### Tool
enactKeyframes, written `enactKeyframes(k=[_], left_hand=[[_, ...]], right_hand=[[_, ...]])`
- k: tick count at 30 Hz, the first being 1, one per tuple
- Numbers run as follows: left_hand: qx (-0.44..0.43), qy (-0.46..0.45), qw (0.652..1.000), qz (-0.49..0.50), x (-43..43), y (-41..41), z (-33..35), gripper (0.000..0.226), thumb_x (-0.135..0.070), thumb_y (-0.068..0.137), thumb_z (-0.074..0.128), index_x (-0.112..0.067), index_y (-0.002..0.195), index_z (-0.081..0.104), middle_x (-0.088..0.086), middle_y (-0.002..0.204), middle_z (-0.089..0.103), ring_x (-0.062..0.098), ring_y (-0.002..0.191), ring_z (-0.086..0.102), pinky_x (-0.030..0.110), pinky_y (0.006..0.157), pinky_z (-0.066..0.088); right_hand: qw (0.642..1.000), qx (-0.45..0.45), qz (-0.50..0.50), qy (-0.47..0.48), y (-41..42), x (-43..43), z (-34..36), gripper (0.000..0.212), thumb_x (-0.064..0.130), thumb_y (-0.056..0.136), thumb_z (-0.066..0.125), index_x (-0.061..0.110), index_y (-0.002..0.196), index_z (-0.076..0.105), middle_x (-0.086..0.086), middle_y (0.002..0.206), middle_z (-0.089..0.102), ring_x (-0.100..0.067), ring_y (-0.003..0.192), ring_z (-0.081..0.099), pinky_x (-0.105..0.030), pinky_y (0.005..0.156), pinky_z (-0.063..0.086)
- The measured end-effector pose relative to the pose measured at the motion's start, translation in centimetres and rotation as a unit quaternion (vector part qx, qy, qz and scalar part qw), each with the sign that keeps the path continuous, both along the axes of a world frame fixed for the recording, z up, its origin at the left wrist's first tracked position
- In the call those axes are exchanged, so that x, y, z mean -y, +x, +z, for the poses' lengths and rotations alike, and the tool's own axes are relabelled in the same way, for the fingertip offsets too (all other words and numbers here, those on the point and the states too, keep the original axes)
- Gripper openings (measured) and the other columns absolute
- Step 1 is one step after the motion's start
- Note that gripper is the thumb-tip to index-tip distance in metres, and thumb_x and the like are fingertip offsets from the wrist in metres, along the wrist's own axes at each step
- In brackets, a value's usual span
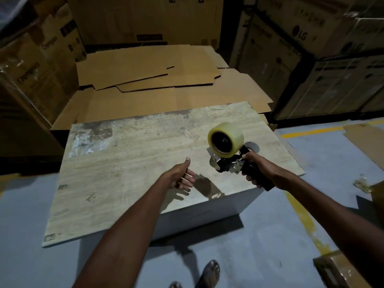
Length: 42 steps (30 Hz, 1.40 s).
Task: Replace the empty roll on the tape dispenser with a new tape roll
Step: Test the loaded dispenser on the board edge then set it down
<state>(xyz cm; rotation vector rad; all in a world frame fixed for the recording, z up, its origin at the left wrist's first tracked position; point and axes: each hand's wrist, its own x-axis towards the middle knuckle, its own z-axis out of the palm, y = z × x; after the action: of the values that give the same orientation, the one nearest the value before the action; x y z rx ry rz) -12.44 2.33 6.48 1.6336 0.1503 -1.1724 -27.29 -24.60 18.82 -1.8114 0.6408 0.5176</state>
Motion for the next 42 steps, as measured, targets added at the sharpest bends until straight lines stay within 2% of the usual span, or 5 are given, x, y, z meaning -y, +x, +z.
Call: enactKeyframes(k=[13,22,28,36,42], left_hand=[[-0.194,-0.083,0.977,-0.007,2.9,-1.3,1.6,0.098,-0.081,0.093,0.028,0.004,0.138,0.052,0.026,0.137,0.060,0.040,0.126,0.057,0.049,0.092,0.050],[-0.265,-0.165,0.950,0.004,4.9,-2.7,3.6,0.061,-0.053,0.094,0.058,0.006,0.112,0.066,0.016,0.093,0.071,0.026,0.082,0.066,0.036,0.074,0.045],[-0.203,-0.133,0.970,0.006,4.5,-1.6,4.4,0.017,-0.023,0.094,0.068,-0.006,0.094,0.065,0.007,0.069,0.059,0.015,0.061,0.056,0.027,0.065,0.043],[-0.061,-0.026,0.996,-0.065,3.2,2.1,6.6,0.022,-0.019,0.107,0.053,-0.010,0.091,0.067,0.002,0.067,0.063,0.010,0.059,0.052,0.020,0.055,0.042],[0.252,0.023,0.962,-0.105,2.9,3.6,9.4,0.026,-0.014,0.088,0.081,0.010,0.084,0.074,0.020,0.073,0.073,0.017,0.050,0.060,0.026,0.048,0.042]], right_hand=[[0.995,0.064,0.020,0.077,-0.7,0.6,3.2,0.064,0.054,0.102,0.035,-0.004,0.098,0.062,-0.015,0.074,0.058,-0.024,0.056,0.049,-0.034,0.056,0.040],[0.990,0.080,0.029,0.117,-1.0,1.4,4.2,0.064,0.054,0.101,0.033,-0.004,0.103,0.060,-0.015,0.073,0.056,-0.024,0.056,0.047,-0.033,0.055,0.042],[0.988,0.096,0.040,0.117,-1.3,2.0,3.8,0.066,0.056,0.099,0.035,-0.005,0.104,0.061,-0.015,0.074,0.057,-0.024,0.056,0.049,-0.032,0.055,0.043],[0.988,0.088,0.032,0.123,-2.4,1.2,2.9,0.058,0.049,0.104,0.031,-0.001,0.101,0.059,-0.014,0.074,0.054,-0.021,0.053,0.048,-0.026,0.050,0.043],[0.987,0.079,0.007,0.137,-3.5,-0.2,0.2,0.059,0.053,0.104,0.035,0.004,0.088,0.062,-0.013,0.075,0.056,-0.021,0.056,0.048,-0.026,0.050,0.042]])
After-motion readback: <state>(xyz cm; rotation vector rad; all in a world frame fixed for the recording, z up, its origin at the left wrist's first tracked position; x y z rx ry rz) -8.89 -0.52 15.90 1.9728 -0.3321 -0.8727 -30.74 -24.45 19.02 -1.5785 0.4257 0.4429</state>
